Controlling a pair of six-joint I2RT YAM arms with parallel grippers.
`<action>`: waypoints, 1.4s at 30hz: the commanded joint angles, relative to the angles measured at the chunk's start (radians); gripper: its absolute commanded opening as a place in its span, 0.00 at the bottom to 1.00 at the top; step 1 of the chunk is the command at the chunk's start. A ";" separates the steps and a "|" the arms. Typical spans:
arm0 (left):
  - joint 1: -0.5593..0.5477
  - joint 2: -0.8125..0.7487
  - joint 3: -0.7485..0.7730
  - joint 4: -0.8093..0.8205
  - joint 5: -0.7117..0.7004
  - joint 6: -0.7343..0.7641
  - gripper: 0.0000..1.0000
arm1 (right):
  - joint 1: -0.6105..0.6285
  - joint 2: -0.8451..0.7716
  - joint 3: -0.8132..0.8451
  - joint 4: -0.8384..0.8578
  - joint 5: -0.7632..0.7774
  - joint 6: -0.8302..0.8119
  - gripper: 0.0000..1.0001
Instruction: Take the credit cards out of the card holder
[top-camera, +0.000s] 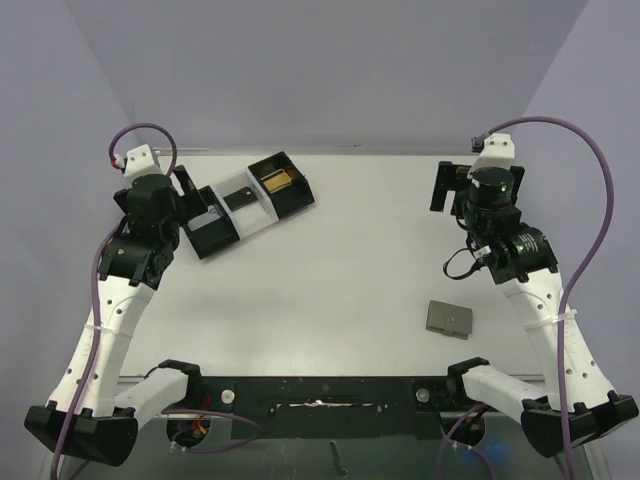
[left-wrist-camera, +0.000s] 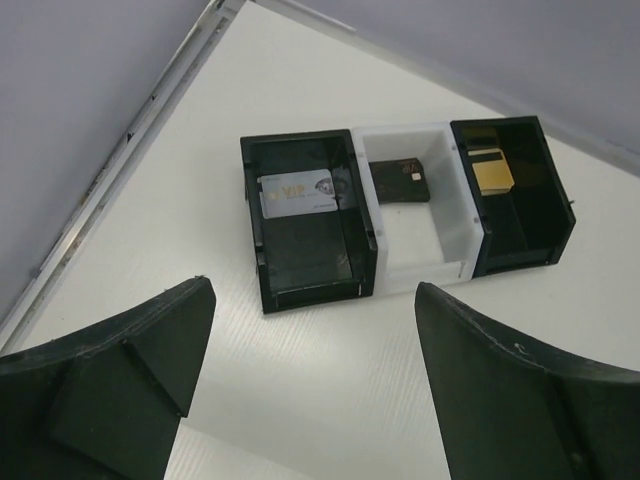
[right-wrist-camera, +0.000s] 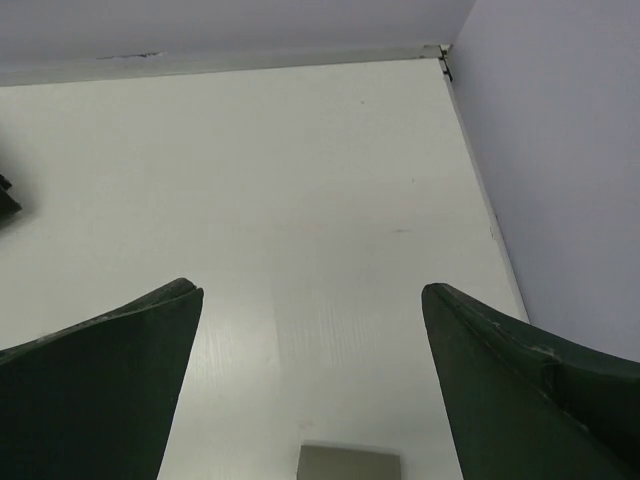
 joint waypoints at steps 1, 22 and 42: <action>-0.025 -0.028 -0.073 0.077 -0.037 -0.027 0.83 | -0.063 -0.064 -0.097 0.015 -0.066 0.081 0.98; -0.073 -0.039 -0.303 0.049 0.205 -0.012 0.96 | -0.315 -0.091 -0.610 -0.130 -0.232 0.581 0.98; 0.036 -0.165 -0.484 0.224 0.614 -0.100 0.96 | 0.116 0.377 -0.621 0.075 -0.397 0.473 0.99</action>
